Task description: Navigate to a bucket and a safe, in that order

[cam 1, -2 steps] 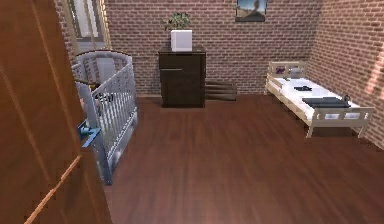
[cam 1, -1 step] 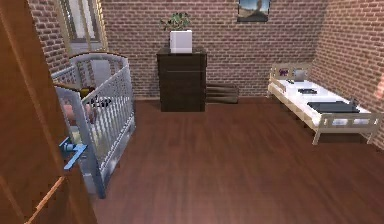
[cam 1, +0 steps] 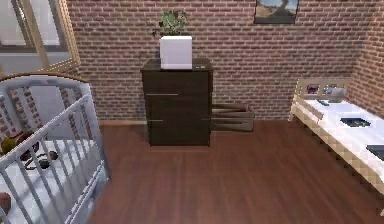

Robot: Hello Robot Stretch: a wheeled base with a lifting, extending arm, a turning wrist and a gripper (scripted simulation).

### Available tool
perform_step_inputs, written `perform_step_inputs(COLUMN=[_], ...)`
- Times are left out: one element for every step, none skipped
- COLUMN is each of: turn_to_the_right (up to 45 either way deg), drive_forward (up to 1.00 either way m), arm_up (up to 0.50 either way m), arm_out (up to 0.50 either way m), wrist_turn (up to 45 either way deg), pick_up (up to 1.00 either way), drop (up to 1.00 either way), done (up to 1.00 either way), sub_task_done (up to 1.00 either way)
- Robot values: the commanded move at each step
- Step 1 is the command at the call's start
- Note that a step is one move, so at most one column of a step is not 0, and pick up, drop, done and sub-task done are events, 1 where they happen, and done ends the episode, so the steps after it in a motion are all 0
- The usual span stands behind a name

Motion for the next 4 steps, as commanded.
perform_step_inputs(turn_to_the_right=[0.0,-6.0,0.0,0.0], drive_forward=[1.0,0.0,0.25,0.0], arm_up=[0.0,0.0,0.0,0.0], arm_out=[0.0,0.0,0.0,0.0], wrist_turn=[0.0,0.0,0.0,0.0], pick_up=[0.0,0.0,0.0,0.0], drop=[0.0,0.0,0.0,0.0], done=[0.0,0.0,0.0,1.0], sub_task_done=[0.0,0.0,0.0,0.0])
